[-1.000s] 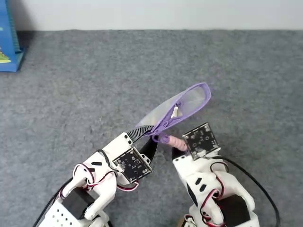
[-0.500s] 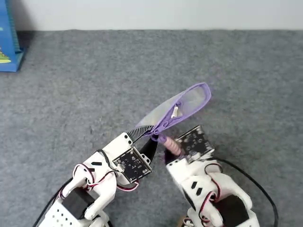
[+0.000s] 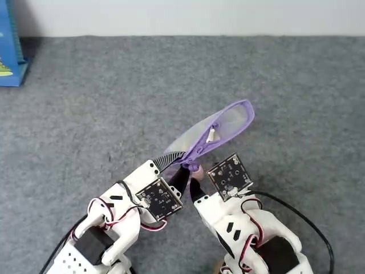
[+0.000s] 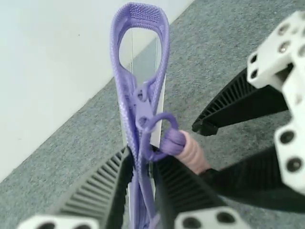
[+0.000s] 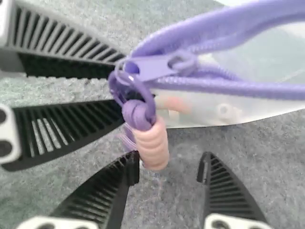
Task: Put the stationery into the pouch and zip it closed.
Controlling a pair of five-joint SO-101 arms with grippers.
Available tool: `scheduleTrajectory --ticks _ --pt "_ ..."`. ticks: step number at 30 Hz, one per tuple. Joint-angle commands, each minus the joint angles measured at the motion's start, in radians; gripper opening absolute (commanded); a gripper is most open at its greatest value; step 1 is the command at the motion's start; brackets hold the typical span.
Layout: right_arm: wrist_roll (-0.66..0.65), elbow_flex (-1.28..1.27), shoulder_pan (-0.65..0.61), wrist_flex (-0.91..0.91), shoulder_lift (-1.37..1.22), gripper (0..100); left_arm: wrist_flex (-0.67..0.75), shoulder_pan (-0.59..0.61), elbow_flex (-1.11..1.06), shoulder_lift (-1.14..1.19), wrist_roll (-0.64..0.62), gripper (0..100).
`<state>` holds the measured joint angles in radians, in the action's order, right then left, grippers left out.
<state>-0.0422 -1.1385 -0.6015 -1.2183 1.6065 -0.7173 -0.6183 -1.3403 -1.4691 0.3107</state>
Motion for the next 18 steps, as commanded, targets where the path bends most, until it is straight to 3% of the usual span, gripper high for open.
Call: scheduleTrajectory --ticks 1,11,13,16,18 --pt "0.014 0.051 -0.001 0.041 0.010 19.6 -0.014 0.021 0.028 -0.002 0.003 1" --pt "0.006 -0.014 0.002 0.157 0.001 19.5 -0.014 0.021 0.028 -0.002 0.003 1" --pt "0.005 -0.066 0.012 0.223 0.007 15.4 -0.014 0.021 0.028 -0.002 0.003 1" --pt "-0.066 -0.071 0.081 0.292 0.010 0.8 -0.014 0.021 0.028 -0.002 0.003 1" --pt "-0.118 -0.034 0.140 0.278 0.016 2.4 -0.014 0.021 0.028 -0.002 0.005 1"
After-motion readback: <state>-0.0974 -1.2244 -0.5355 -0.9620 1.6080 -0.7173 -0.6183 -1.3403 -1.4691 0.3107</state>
